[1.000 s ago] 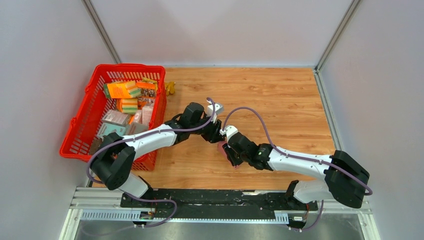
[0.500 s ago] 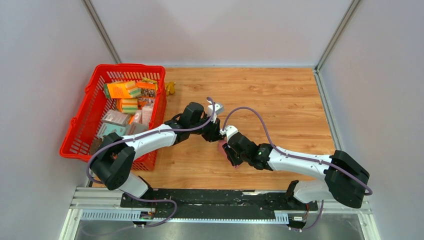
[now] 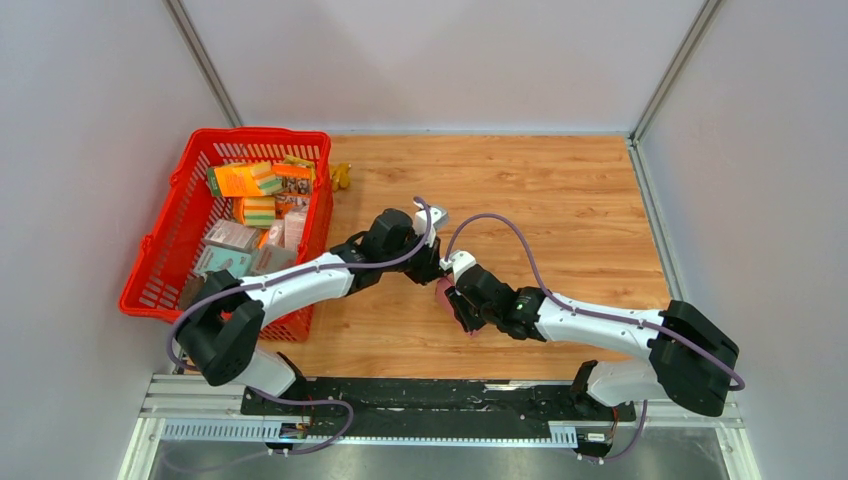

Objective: Fold the paper box

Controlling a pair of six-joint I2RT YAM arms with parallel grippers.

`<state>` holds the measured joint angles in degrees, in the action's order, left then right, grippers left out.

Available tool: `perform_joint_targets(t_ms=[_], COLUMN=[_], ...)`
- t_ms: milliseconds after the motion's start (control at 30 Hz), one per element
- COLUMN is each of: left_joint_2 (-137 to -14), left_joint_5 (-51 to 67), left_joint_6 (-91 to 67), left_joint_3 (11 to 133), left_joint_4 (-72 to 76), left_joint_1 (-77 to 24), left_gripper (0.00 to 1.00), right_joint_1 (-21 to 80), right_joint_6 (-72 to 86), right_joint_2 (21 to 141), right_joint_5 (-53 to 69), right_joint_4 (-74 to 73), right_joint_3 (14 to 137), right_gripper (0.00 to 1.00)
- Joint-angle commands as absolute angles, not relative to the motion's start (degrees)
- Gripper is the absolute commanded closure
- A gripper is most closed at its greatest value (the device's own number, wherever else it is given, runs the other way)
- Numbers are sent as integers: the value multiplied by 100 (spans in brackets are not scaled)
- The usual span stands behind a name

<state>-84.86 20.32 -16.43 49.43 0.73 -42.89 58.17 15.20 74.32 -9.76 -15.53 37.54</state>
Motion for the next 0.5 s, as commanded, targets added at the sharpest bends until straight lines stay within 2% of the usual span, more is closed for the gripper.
perform_joint_targets(t_ms=[0, 100, 233, 467], left_joint_2=[-8376, -8385, -8472, -8455], left_joint_5=[1134, 1081, 1002, 1002], left_joint_6=[-1714, -1723, -1661, -1565], left_joint_3=[4861, 4843, 4887, 4790], left_joint_4=[-378, -387, -448, -325], left_joint_1=[-4403, -4456, -4482, -4517], left_gripper=[94, 93, 87, 90], right_joint_1=[5810, 5810, 5818, 5810], right_joint_6=[1468, 1468, 1459, 1477], right_joint_2=[7427, 7436, 7409, 7286], right_joint_5=[-1098, -1090, -1072, -1055], right_joint_4=[-1591, -1582, -1600, -1591], right_joint_3=[3823, 3832, 3823, 3779], right_gripper=[68, 68, 68, 68])
